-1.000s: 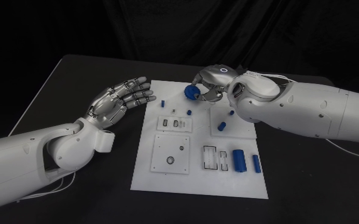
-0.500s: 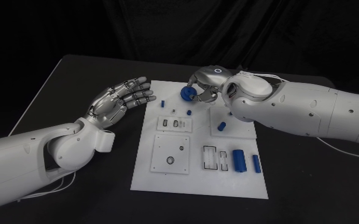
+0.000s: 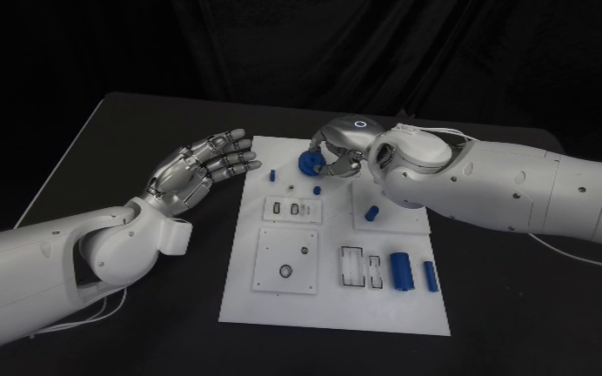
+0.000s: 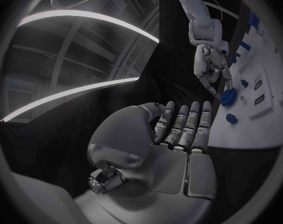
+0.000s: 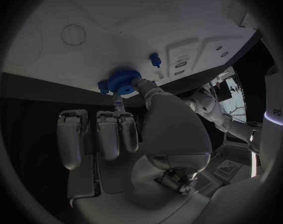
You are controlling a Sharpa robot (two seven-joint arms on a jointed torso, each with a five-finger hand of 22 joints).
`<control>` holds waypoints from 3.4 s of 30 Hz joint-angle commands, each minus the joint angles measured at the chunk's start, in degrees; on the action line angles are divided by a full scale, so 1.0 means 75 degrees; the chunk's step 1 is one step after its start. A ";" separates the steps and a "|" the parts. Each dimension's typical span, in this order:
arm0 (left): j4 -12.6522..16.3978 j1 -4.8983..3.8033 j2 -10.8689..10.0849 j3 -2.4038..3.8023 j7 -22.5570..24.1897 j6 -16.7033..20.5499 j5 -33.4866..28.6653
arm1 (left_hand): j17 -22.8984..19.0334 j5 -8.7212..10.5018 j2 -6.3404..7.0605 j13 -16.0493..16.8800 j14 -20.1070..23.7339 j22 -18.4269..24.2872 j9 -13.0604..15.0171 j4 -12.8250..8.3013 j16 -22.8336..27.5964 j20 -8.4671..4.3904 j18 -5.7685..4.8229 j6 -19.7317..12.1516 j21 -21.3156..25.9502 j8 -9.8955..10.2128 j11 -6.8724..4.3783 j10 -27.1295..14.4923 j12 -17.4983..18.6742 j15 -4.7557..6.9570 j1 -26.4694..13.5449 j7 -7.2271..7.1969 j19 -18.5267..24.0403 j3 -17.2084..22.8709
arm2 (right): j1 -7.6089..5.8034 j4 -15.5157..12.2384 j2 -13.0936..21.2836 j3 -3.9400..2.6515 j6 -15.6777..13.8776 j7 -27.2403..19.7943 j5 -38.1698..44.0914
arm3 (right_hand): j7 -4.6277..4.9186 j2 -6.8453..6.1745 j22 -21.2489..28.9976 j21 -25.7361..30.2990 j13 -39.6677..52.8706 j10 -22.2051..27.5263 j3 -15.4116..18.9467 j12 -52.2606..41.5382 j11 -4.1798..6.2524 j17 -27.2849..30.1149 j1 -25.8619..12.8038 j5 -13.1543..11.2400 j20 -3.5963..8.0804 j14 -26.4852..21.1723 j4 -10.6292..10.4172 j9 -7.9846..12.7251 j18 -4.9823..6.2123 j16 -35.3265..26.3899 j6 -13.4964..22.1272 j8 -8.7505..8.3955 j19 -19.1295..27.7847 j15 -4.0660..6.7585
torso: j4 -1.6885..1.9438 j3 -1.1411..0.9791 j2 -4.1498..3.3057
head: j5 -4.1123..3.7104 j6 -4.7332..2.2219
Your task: Assemble the parts on the task board
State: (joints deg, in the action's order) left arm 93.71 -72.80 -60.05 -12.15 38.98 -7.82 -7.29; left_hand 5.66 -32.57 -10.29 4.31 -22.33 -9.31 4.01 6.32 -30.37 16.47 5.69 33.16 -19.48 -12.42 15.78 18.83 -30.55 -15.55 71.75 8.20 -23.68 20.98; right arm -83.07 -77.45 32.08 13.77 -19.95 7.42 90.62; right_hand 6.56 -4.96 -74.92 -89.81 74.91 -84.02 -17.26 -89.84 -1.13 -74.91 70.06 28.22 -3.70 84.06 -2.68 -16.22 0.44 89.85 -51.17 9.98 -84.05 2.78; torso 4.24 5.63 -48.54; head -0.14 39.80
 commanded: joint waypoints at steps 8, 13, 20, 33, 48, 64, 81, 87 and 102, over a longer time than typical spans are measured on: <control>-0.0018 0.0014 0.0024 0.0005 0.0488 -0.0122 -0.0012 | -0.0014 -0.0012 0.0003 -0.0009 0.0057 0.0009 -0.0005 0.0000 -0.0053 -0.0004 -0.0111 -0.0007 0.0046 -0.0017 0.0052 0.0019 -0.0032 -0.0006 -0.0073 0.0045 0.0033 0.0062 | 0.0036 -0.0039 0.0026 0.0006 0.0354 -0.0004 0.0016 | 0.0061 -0.0001 -0.1911 0.0048 0.2012 -0.0797 -0.0046 -0.0021 -0.0066 -0.2013 -0.0091 -0.0537 -0.0073 0.0792 -0.0005 -0.0808 -0.0020 0.0020 0.0403 -0.0433 -0.0708 -0.0090 | -0.0010 0.0007 0.0007 | 0.0006 -0.0004; -0.0025 0.0016 0.0023 0.0005 0.0467 -0.0124 -0.0012 | -0.0014 -0.0011 0.0003 -0.0009 0.0058 0.0010 -0.0006 0.0000 -0.0054 -0.0003 -0.0111 -0.0011 0.0047 -0.0016 0.0053 0.0017 -0.0031 -0.0006 -0.0075 0.0047 0.0034 0.0065 | 0.0038 -0.0038 0.0022 0.0006 0.0361 0.0016 0.0016 | 0.0061 0.0002 -0.1839 0.0107 0.2012 -0.0797 0.0031 -0.0021 -0.0049 -0.2013 -0.0065 -0.0993 -0.0059 0.0792 0.0015 -0.0423 0.0008 0.0020 0.0924 -0.0819 -0.0647 -0.0073 | -0.0007 0.0004 0.0003 | 0.0008 0.0012; -0.0037 0.0017 0.0022 0.0005 0.0453 -0.0121 -0.0012 | -0.0014 -0.0011 0.0003 -0.0009 0.0058 0.0010 -0.0006 0.0000 -0.0054 -0.0003 -0.0111 -0.0011 0.0047 -0.0016 0.0053 0.0017 -0.0031 -0.0006 -0.0075 0.0047 0.0034 0.0065 | 0.0038 -0.0010 0.0008 0.0006 0.0422 0.0090 0.0016 | 0.0023 0.0057 -0.1706 0.0226 0.1726 -0.0501 0.0259 0.0144 -0.0008 -0.1952 -0.0070 -0.1872 -0.0022 0.0777 -0.0041 0.0845 0.0060 -0.0021 0.3674 -0.1001 -0.0535 -0.0031 | -0.0013 -0.0002 0.0003 | 0.0014 0.0021; -0.0020 0.0020 -0.0032 0.0005 0.0456 -0.0118 -0.0012 | -0.0014 -0.0011 0.0003 -0.0009 0.0058 0.0010 -0.0006 0.0000 -0.0054 -0.0003 -0.0111 -0.0011 0.0047 -0.0016 0.0053 0.0017 -0.0031 -0.0006 -0.0075 0.0047 0.0034 0.0065 | 0.0034 -0.0051 0.0180 -0.0014 -0.0366 -0.0198 -0.0162 | 0.0029 0.0190 -0.1646 0.0298 0.1522 -0.0322 0.0570 0.0285 -0.0002 -0.1844 -0.0046 -0.2318 -0.0001 0.0751 -0.0252 0.0983 0.0083 -0.0094 0.3064 -0.0850 -0.0488 -0.0017 | 0.0000 0.0002 0.0001 | 0.0042 -0.0003; 0.0016 0.0022 -0.0101 0.0005 0.0482 -0.0087 -0.0012 | -0.0018 -0.0005 0.0006 -0.0011 0.0066 0.0011 -0.0005 -0.0002 -0.0060 -0.0003 -0.0112 -0.0005 0.0049 -0.0019 0.0055 0.0008 -0.0028 -0.0007 -0.0086 0.0054 0.0041 0.0082 | -0.0096 -0.0715 0.1094 -0.0043 0.0240 -0.0401 -0.0575 | 0.0058 0.0454 -0.1729 0.0234 0.1704 -0.0507 0.0579 0.0167 -0.0031 -0.1900 -0.0007 -0.1970 -0.0031 0.0766 -0.0391 0.0645 0.0053 -0.0055 0.1039 -0.0469 -0.0560 -0.0045 | -0.0044 -0.0005 0.0017 | 0.0063 0.0003; -0.0028 0.0036 -0.0063 0.0005 0.0472 -0.0119 -0.0012 | -0.0019 -0.0006 0.0005 -0.0011 0.0066 0.0011 -0.0005 -0.0003 -0.0065 -0.0003 -0.0112 -0.0006 0.0049 -0.0021 0.0056 0.0009 -0.0030 -0.0008 -0.0091 0.0055 0.0042 0.0093 | 0.0083 -0.0493 0.0876 -0.0036 0.0730 -0.0420 -0.0618 | 0.0066 0.0540 -0.1715 0.0251 0.1716 -0.0518 0.0544 0.0160 -0.0032 -0.1882 0.0051 -0.1918 -0.0025 0.0762 -0.0410 0.0662 0.0060 -0.0066 0.0794 -0.0451 -0.0548 -0.0042 | -0.0057 -0.0021 0.0012 | 0.0071 0.0018; -0.0062 0.0038 -0.0051 0.0005 0.0455 -0.0128 -0.0012 | -0.0021 -0.0008 -0.0002 -0.0011 0.0070 0.0012 -0.0003 -0.0001 -0.0072 -0.0003 -0.0112 -0.0004 0.0049 -0.0024 0.0057 0.0010 -0.0033 -0.0008 -0.0099 0.0057 0.0045 0.0111 | 0.0168 -0.0348 0.0576 -0.0037 0.0874 -0.0496 -0.0651 | 0.0071 0.0558 -0.1685 0.0280 0.1680 -0.0483 0.0523 0.0182 -0.0035 -0.1828 0.0087 -0.1880 -0.0025 0.0749 -0.0396 0.0689 0.0072 -0.0101 0.0816 -0.0498 -0.0522 -0.0043 | -0.0056 0.0008 0.0029 | 0.0044 0.0037; -0.0074 0.0038 -0.0040 0.0005 0.0452 -0.0134 -0.0012 | -0.0021 -0.0008 -0.0002 -0.0011 0.0070 0.0012 -0.0003 -0.0001 -0.0072 -0.0003 -0.0112 -0.0004 0.0049 -0.0024 0.0057 0.0010 -0.0033 -0.0008 -0.0099 0.0057 0.0045 0.0111 | 0.0171 -0.0344 0.0533 -0.0037 0.0890 -0.0534 -0.0677 | 0.0093 0.0564 -0.1673 0.0295 0.1677 -0.0479 0.0524 0.0184 -0.0056 -0.1798 0.0089 -0.1882 -0.0033 0.0742 -0.0403 0.0685 0.0077 -0.0120 0.0675 -0.0474 -0.0512 -0.0059 | -0.0067 0.0007 0.0028 | 0.0057 0.0028; -0.0024 0.0038 -0.0114 0.0005 0.0454 -0.0107 -0.0012 | -0.0023 -0.0008 -0.0005 -0.0010 0.0072 0.0012 -0.0001 0.0001 -0.0079 -0.0003 -0.0112 0.0009 0.0048 -0.0031 0.0060 0.0013 -0.0037 -0.0007 -0.0108 0.0061 0.0046 0.0126 | 0.0043 -0.0448 0.0851 -0.0040 0.0462 -0.0455 -0.0723 | 0.0054 0.0512 -0.1640 0.0339 0.1668 -0.0468 0.0567 0.0188 -0.0138 -0.1708 0.0119 -0.1928 -0.0096 0.0721 -0.0390 0.0476 0.0092 -0.0177 -0.0124 -0.0156 -0.0482 -0.0128 | -0.0074 -0.0001 0.0026 | 0.0069 -0.0034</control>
State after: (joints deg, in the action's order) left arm 93.32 -72.61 -60.90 -12.15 38.98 -8.03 -7.29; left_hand 5.54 -32.57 -10.52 4.32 -22.33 -9.28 4.01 6.40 -30.60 16.47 5.69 33.17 -19.48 -12.42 15.78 18.83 -30.55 -15.55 71.51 8.19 -23.69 21.52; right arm -82.39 -80.56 38.23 13.55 -14.49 3.76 85.30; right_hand 7.09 -1.19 -74.93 -87.53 74.91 -84.02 -13.14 -88.36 -1.75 -74.95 70.58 13.94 -4.10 83.99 -5.70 -12.55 0.45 88.74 -51.71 8.45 -84.05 2.09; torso 3.68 5.65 -48.33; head 0.46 39.64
